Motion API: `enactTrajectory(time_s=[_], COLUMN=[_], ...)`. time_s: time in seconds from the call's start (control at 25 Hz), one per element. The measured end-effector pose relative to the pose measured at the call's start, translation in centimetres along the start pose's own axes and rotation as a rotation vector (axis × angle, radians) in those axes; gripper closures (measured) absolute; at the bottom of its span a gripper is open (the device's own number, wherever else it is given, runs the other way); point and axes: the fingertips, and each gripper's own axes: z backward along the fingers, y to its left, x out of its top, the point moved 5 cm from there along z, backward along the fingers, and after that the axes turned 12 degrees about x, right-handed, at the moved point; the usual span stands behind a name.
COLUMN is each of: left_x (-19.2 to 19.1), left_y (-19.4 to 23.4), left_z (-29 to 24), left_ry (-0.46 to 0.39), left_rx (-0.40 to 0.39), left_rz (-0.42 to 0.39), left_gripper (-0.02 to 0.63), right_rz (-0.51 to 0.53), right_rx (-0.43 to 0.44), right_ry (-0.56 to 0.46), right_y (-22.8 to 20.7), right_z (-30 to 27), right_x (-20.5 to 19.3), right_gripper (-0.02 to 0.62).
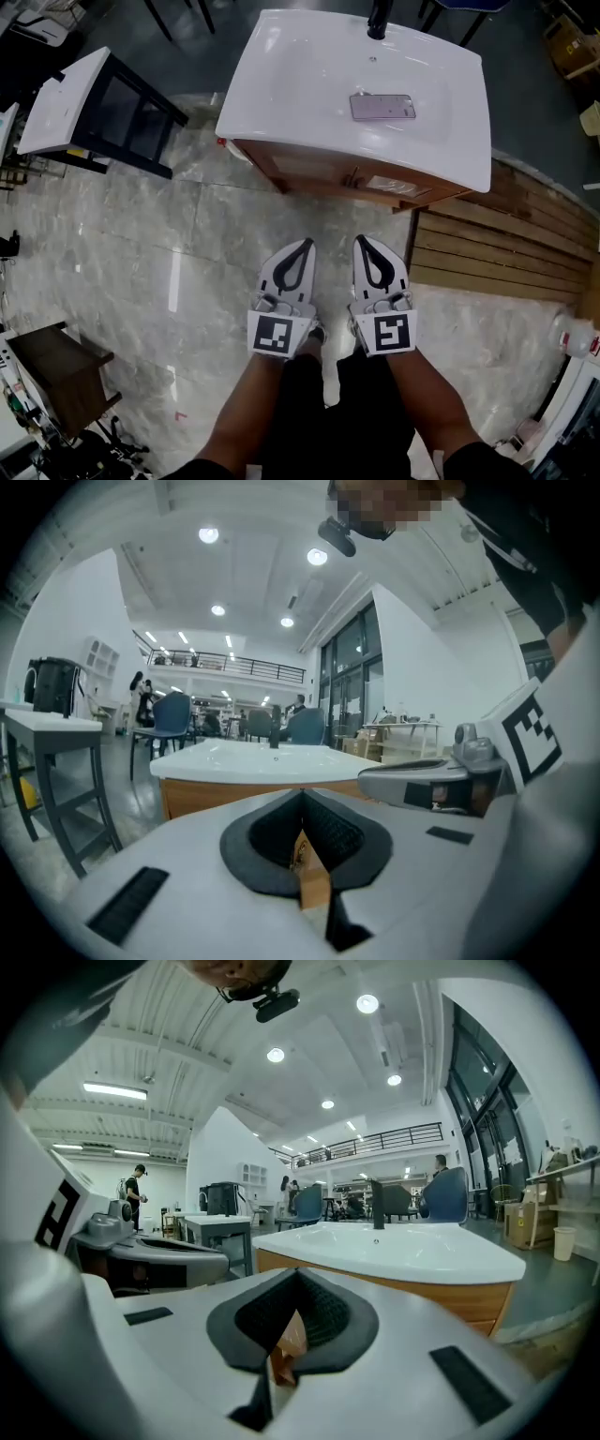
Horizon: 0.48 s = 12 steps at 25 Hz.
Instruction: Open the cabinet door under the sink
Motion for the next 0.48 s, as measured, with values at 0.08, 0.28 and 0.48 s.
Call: enactTrajectory(time_s=[0.08, 0.28, 0.48], left_x=[-2.1, -7.5, -12.0], left_y=[0.1, 0.6, 1.1], left_z=[-1.3, -4.2, -7.5], left_ry=[0.019, 0.056, 0.076], left_rx=[0.0, 0.001, 0.001], left_rz=[0.014, -0.009, -0.03], left_gripper=[0.584, 0.584, 0.584], right_rz=[-0.002, 0.009, 0.009], right_rx=[0.001, -0.007, -0.029], right_ry=[0.012, 0.067, 0.112], right_y=[-0.9, -3.1, -4.4], right_z=[-0.8, -1.9, -3.4], right_x=[-2.5, -8.8, -14.3], right_gripper=[0.581, 0.581, 0.581])
